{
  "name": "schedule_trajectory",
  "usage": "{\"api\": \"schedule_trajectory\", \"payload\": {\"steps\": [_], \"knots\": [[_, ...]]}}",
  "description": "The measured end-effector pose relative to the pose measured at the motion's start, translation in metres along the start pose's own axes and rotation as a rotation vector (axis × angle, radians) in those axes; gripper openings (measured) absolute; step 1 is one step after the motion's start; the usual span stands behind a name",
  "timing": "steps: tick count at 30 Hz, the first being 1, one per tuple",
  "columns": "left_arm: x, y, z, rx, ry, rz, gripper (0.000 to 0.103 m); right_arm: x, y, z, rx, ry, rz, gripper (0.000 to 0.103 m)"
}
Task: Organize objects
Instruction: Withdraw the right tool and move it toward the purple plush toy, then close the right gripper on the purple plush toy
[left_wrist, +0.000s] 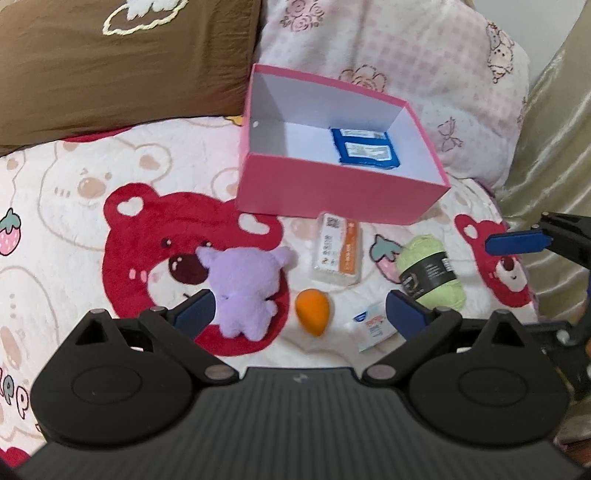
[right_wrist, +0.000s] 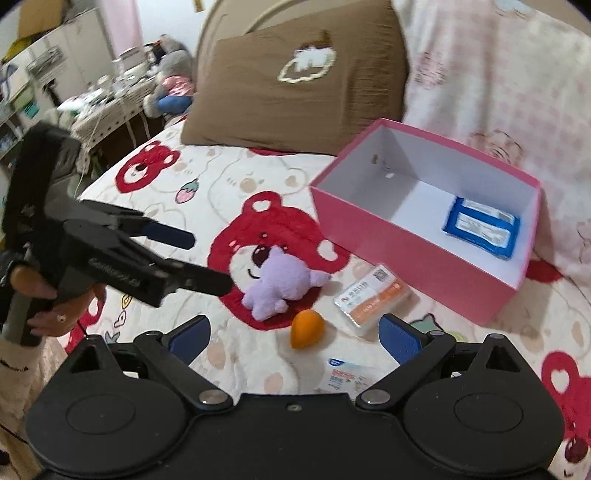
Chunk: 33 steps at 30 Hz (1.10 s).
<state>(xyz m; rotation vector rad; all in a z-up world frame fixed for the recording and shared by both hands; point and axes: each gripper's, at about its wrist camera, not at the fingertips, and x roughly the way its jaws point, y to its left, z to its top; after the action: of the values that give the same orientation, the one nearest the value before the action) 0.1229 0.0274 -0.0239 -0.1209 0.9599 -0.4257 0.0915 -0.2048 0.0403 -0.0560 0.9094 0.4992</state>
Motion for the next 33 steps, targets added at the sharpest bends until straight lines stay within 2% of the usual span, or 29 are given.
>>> {"api": "schedule_trajectory", "payload": {"steps": [10, 20, 24, 30, 33], "knots": [[0.009, 0.024, -0.007, -0.006, -0.023, 0.017, 0.098, 0.037, 0.034, -0.009, -0.099, -0.019, 0.011, 0.099], [0.024, 0.054, -0.011, -0.067, -0.025, -0.033, 0.097, 0.089, 0.047, -0.01, -0.123, 0.001, 0.005, 0.097], [0.027, 0.066, -0.012, -0.082, -0.038, -0.03, 0.096, 0.106, 0.048, -0.01, -0.103, 0.021, 0.015, 0.096], [0.032, 0.082, -0.013, -0.104, -0.039, -0.043, 0.096, 0.121, 0.046, -0.005, -0.036, 0.027, 0.074, 0.096], [0.038, 0.086, -0.014, -0.112, -0.035, -0.052, 0.096, 0.129, 0.047, -0.003, -0.035, 0.028, 0.065, 0.096]]}}
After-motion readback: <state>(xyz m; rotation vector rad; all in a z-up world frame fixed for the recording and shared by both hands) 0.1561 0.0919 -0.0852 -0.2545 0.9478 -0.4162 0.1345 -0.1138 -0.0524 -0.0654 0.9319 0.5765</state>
